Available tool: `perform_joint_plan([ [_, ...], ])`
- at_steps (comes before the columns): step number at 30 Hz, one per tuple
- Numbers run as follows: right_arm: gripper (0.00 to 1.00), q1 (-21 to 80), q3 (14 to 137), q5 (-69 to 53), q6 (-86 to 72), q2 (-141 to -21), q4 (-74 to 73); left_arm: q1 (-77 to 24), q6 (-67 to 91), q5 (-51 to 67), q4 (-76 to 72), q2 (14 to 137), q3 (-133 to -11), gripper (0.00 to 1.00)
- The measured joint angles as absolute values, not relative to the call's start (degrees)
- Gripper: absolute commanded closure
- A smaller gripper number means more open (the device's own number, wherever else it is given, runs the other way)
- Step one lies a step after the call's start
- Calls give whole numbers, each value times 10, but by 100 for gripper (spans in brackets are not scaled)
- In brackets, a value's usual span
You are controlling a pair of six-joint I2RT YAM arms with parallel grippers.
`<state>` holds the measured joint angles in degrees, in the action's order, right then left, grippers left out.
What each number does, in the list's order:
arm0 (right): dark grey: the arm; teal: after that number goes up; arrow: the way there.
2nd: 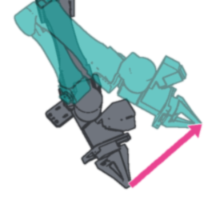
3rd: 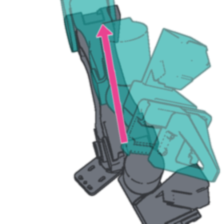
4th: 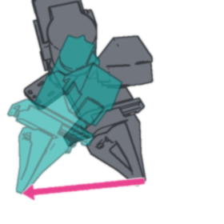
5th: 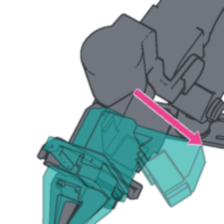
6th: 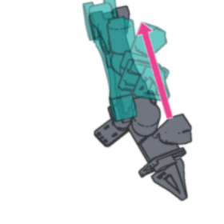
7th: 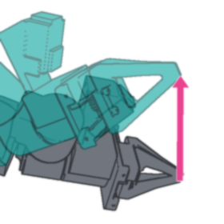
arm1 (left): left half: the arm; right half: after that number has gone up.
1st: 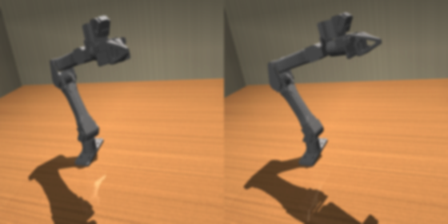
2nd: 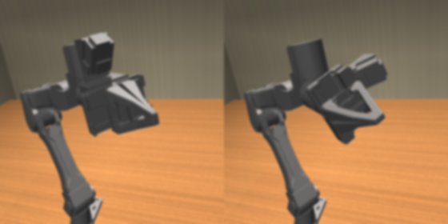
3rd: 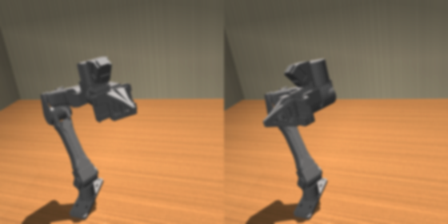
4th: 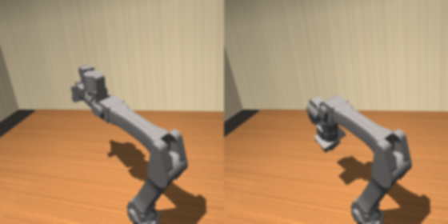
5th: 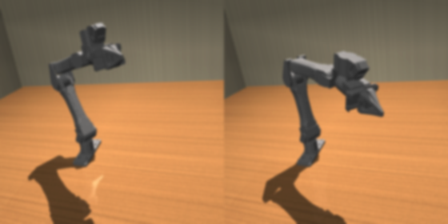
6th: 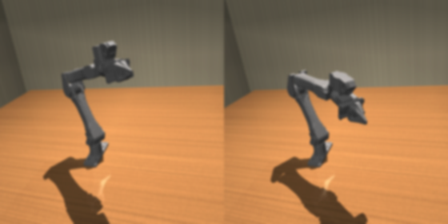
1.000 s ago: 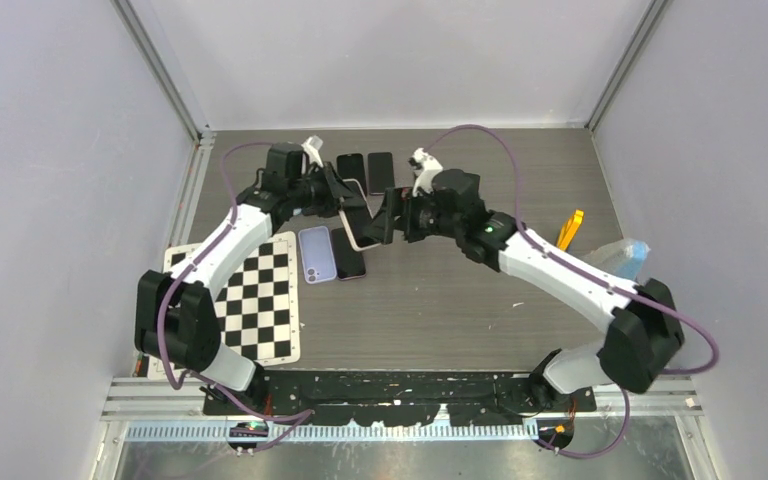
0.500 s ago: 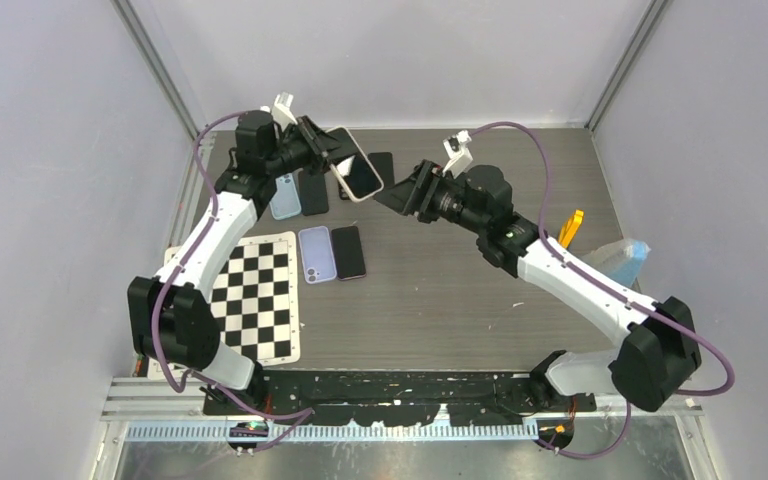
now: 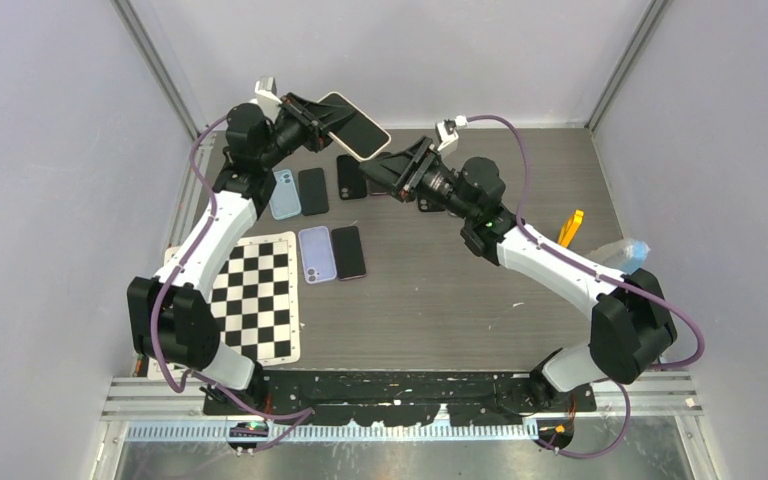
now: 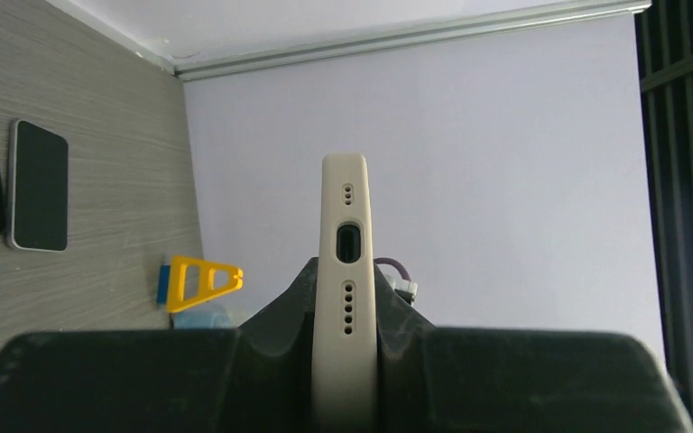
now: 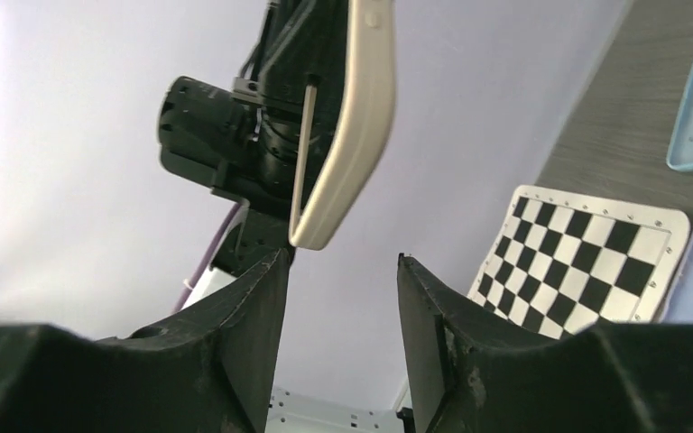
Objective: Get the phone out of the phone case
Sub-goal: Remove the phone case from the phone.
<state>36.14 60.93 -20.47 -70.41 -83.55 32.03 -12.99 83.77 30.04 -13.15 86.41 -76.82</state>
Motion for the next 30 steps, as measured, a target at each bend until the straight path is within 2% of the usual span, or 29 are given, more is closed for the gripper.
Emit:
perform_joint_plan([
  [3, 34, 361, 609, -206, -715, -836, 356, -130, 851, 294, -135, 864, -768, 100],
  [8, 34, 361, 609, -208, -726, -836, 411, -130, 854, 284, -132, 864, -768, 100],
  [10, 40, 361, 609, -207, -731, -837, 421, -130, 856, 282, -131, 864, -768, 100],
  [12, 49, 361, 610, -207, -736, -841, 425, -130, 858, 281, -131, 864, -768, 100],
  [13, 59, 361, 613, -206, -738, -846, 425, -130, 860, 281, -131, 864, -768, 100],
  [22, 96, 360, 625, -207, -748, -879, 419, -130, 874, 278, -126, 863, -762, 100],
  [24, 99, 357, 625, -207, -737, -879, 420, -130, 882, 278, -124, 863, -761, 100],
  [30, 99, 342, 612, -231, -695, -889, 451, -132, 925, 269, -125, 861, -736, 100],
])
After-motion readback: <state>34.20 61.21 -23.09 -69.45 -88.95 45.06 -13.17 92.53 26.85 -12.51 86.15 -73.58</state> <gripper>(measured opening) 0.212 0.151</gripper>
